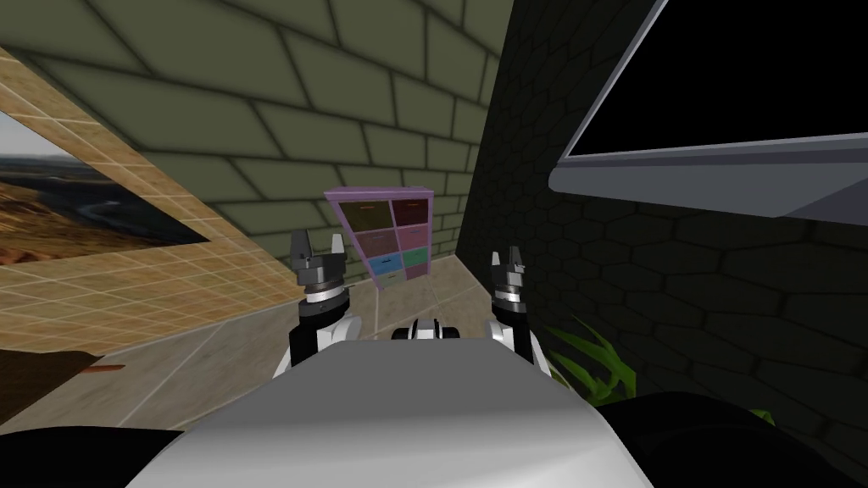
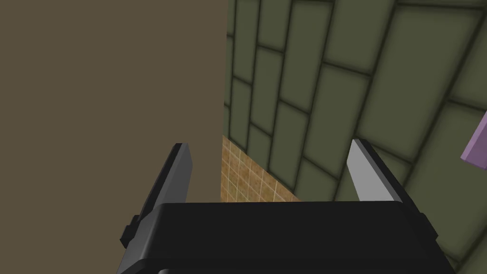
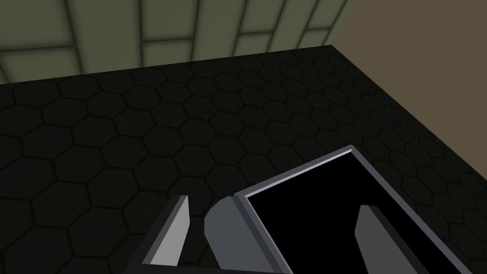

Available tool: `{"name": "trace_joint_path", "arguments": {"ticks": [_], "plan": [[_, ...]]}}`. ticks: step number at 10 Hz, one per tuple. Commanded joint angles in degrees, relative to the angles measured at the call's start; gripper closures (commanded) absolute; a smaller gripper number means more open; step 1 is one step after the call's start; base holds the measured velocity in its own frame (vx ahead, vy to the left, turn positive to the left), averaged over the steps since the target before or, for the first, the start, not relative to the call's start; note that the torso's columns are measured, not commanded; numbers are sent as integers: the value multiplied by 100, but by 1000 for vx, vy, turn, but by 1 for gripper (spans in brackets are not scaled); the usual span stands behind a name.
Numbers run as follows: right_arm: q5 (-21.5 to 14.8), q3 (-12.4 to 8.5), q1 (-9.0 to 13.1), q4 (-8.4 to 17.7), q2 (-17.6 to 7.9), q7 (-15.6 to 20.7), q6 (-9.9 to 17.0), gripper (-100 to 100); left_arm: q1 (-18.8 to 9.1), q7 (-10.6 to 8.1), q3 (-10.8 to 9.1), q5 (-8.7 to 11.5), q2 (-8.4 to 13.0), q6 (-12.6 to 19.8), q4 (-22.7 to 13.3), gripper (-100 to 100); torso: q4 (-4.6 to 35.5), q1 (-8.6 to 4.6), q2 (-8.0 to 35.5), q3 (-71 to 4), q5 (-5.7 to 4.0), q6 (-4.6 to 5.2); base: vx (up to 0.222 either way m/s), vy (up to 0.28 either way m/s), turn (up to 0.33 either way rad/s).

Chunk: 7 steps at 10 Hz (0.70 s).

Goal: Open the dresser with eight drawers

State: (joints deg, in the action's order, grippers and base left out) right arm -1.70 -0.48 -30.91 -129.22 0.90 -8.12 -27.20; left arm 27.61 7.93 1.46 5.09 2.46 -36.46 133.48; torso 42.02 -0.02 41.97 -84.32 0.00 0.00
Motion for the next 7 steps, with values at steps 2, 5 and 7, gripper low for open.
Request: {"name": "trace_joint_path", "arguments": {"ticks": [2, 5, 7], "plan": [[0, 0, -1, 0, 0, 0, 0, 0, -65, -4, -35, -10, 430, -1, -335, -100, 21, -1, 18, -31, 0, 0, 82, -25, 1], [0, 0, -1, 0, 0, 0, 0, 0, -163, -11, -84, -22, 607, -5, -766, -100, 24, 2, 24, -29, 0, 0, 120, -38, 1], [0, 0, -1, 0, 0, 0, 0, 0, -236, -16, -120, -31, 665, -9, -1084, -100, 24, -3, 24, -29, -1, 0, 142, -47, 2]]}}
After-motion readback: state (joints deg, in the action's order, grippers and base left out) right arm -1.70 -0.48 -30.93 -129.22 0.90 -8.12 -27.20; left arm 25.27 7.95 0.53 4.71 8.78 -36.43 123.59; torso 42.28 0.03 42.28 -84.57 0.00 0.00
